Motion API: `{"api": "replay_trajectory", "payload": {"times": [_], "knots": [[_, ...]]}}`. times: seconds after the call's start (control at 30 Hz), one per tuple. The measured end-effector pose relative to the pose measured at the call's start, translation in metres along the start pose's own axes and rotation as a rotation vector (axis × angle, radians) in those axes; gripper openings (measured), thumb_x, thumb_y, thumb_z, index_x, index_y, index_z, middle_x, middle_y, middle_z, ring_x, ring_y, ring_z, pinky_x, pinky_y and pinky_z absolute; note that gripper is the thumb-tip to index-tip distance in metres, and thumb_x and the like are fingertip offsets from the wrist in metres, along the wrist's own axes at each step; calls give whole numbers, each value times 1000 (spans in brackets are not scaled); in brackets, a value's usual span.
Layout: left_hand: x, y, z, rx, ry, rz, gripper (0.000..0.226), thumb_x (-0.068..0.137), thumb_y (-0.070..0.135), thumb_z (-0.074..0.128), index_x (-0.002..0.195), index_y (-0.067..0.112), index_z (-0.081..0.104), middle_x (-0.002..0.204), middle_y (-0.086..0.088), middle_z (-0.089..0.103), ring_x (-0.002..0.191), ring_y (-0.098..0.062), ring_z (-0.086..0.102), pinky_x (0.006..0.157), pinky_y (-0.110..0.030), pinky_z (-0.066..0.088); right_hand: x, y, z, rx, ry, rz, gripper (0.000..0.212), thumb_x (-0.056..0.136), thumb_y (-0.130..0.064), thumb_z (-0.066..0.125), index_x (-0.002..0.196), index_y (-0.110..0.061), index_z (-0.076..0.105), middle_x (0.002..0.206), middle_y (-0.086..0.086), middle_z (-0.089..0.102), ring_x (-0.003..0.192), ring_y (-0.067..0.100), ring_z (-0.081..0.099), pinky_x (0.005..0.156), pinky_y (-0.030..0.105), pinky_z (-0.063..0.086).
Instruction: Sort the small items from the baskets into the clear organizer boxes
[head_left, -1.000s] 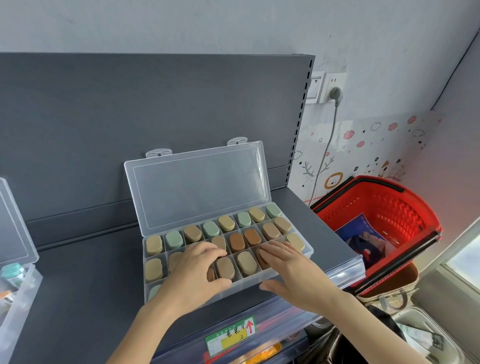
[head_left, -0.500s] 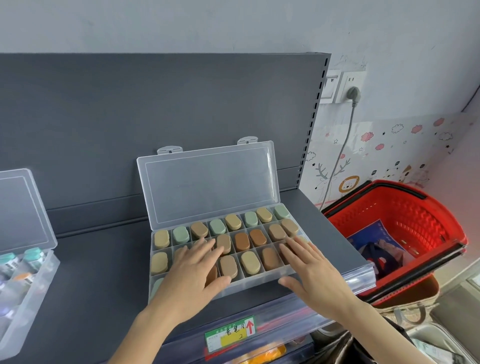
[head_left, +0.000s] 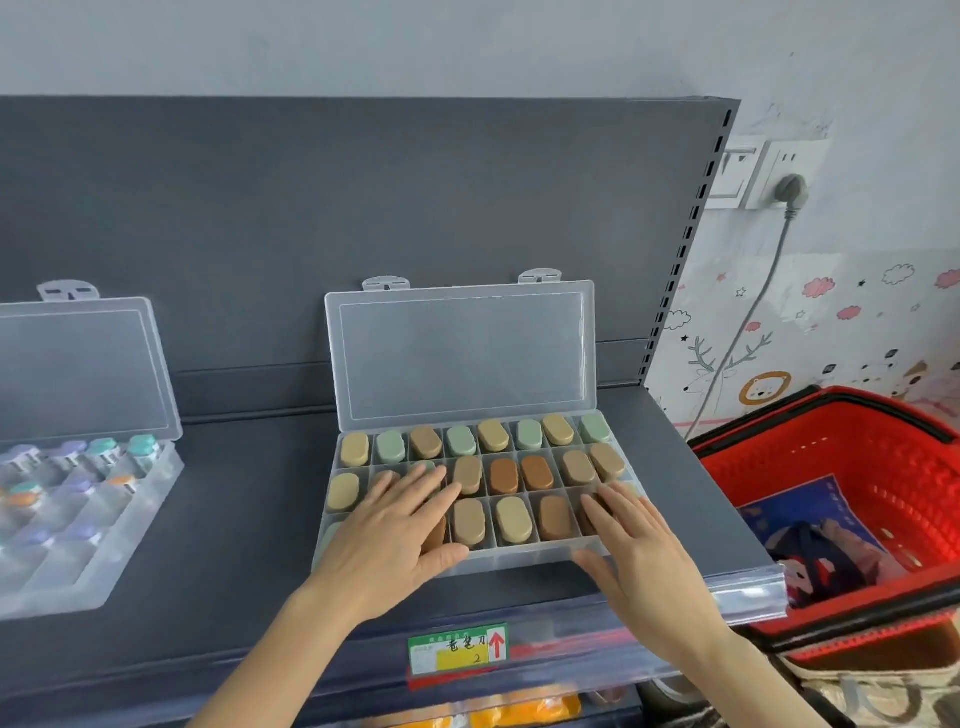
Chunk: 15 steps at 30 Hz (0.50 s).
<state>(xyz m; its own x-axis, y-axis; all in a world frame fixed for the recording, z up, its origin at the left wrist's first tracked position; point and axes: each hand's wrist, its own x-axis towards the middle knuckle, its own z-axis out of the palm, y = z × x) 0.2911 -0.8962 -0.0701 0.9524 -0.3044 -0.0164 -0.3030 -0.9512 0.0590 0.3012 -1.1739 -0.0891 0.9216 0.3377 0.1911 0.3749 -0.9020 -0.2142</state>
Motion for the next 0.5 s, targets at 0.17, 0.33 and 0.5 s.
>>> {"api": "replay_trajectory", "payload": {"times": [0.17, 0.33, 0.5], "knots": [[-9, 2, -12, -61, 17, -65, 84, 77, 74, 11, 150, 34, 0, 145, 18, -20, 132, -3, -23, 105, -29, -16, 6, 2, -1, 60, 66, -17, 61, 88, -55, 35, 128, -15, 57, 135, 4, 54, 130, 26, 45, 110, 42, 31], [-42, -9, -9, -193, -4, -209, 76, 87, 67, 30, 148, 40, -4, 150, 21, -22, 141, -4, -13, 116, -33, 13, -2, 5, -4, 183, 104, 131, 62, 82, -51, 46, 133, -16, 51, 141, 10, 47, 136, 35, 34, 108, 50, 35], [-77, -24, -16, -263, 29, -270, 75, 88, 64, 36, 148, 41, -3, 152, 22, -20, 145, -6, -6, 116, -32, 16, -16, -17, -11, 237, 114, 121, 62, 83, -50, 47, 138, -22, 44, 147, 4, 40, 138, 28, 32, 108, 42, 33]]}}
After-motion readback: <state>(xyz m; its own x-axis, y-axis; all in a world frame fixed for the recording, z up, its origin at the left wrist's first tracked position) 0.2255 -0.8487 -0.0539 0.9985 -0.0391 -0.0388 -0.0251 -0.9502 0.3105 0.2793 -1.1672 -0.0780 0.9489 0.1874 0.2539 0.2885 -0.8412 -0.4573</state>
